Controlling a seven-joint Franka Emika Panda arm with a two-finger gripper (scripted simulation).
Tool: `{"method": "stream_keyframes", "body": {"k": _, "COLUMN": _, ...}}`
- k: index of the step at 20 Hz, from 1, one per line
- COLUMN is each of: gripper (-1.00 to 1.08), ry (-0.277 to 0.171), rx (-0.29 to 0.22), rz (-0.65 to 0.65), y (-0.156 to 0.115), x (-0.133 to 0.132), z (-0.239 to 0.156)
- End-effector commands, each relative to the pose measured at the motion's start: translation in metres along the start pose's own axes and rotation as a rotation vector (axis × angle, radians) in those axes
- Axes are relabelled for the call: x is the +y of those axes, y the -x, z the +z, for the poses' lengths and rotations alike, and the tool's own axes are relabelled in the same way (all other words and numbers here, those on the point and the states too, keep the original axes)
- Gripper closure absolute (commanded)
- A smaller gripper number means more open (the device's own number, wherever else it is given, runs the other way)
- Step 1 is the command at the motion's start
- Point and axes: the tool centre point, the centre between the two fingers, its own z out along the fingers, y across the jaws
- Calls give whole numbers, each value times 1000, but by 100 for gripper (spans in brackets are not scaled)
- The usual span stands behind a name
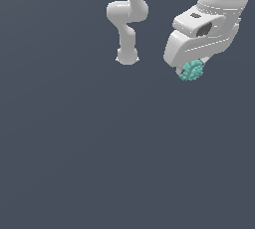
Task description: Pick up the object and move it to a goal position.
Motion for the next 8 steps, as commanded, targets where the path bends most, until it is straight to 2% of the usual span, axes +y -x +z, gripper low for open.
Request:
{"method": "stream_keyframes", "body": {"k": 1, "gripper": 108, "ry": 0, "rx": -1, "rz": 0, "y": -3, "x": -1, "z": -8}}
{"method": "stream_keyframes", "body": {"k": 8, "gripper": 108, "ry": 0, "rx": -1, "rz": 0, "y": -6, "x": -3, "z": -15}}
